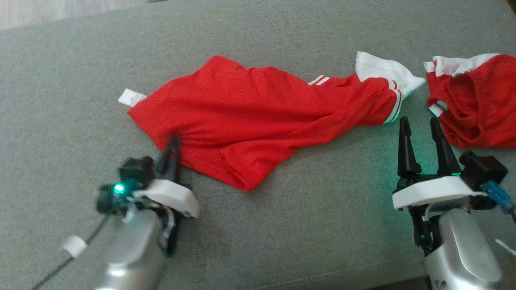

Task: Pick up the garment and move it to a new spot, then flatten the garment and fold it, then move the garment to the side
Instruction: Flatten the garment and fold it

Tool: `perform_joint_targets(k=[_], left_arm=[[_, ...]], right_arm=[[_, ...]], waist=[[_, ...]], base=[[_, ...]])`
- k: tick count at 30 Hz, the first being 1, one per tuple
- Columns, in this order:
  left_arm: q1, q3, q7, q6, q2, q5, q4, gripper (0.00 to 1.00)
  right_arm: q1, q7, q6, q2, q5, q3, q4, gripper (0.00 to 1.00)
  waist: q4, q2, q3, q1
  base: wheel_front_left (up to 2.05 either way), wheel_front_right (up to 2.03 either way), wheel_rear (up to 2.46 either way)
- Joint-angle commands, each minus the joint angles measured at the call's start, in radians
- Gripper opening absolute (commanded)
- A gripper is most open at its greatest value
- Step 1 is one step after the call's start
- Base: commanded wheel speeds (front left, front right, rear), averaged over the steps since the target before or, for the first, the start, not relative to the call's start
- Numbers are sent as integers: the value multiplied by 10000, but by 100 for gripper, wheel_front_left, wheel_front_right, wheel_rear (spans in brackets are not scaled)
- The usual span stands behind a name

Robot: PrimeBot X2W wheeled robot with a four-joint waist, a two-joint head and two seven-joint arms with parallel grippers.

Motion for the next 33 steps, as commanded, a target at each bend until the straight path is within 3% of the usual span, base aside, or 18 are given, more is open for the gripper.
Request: perform_joint_targets(k=[1, 6, 12, 13, 14, 15, 20, 26, 33], left_arm=[[-599, 606, -23, 157, 567, 254, -407, 0], [-1336, 1378, -23, 201, 1344, 801, -766, 0], [-2574, 1600, -23, -102, 2072, 1520, -662, 0], [-2698, 1686, -23, -72, 2155, 1598, -628, 9], [-2788, 1758, -23, -48, 2238, 1689, -589, 67], [-2847, 1915, -23, 17, 2251, 1711, -673, 100], [-2018, 2454, -23, 239, 1557, 1724, -1187, 100], [-587, 2608, -23, -397, 423, 1630, -1322, 100], [-31, 2719, -23, -586, 28, 1700, -1060, 100]], right_arm=[[-237, -55, -7, -36, 83, 236, -338, 100], [-215, -55, -7, -36, 190, 332, -287, 100], [-336, -55, -7, -36, 278, 522, -277, 100], [-355, -55, -7, -36, 292, 565, -273, 100], [-371, -55, -7, -36, 310, 602, -268, 100], [-385, -55, -7, -36, 326, 628, -271, 100], [-291, -55, -7, -36, 347, 560, -269, 100], [-133, -55, -7, -36, 209, 467, -234, 100], [-157, -55, -7, -35, 182, 712, -126, 100]], waist=[[70, 0, 3, -1], [129, 0, 30, -1], [-11, 0, 201, -1], [-63, 0, 217, -1], [-108, 0, 240, -1], [-141, 0, 257, -1], [-133, 0, 188, -1], [104, 0, 35, -1], [157, 0, -128, -1]], base=[[0, 0, 0], [0, 0, 0], [0, 0, 0], [0, 0, 0], [0, 0, 0], [0, 0, 0], [0, 0, 0], [0, 0, 0], [0, 0, 0]])
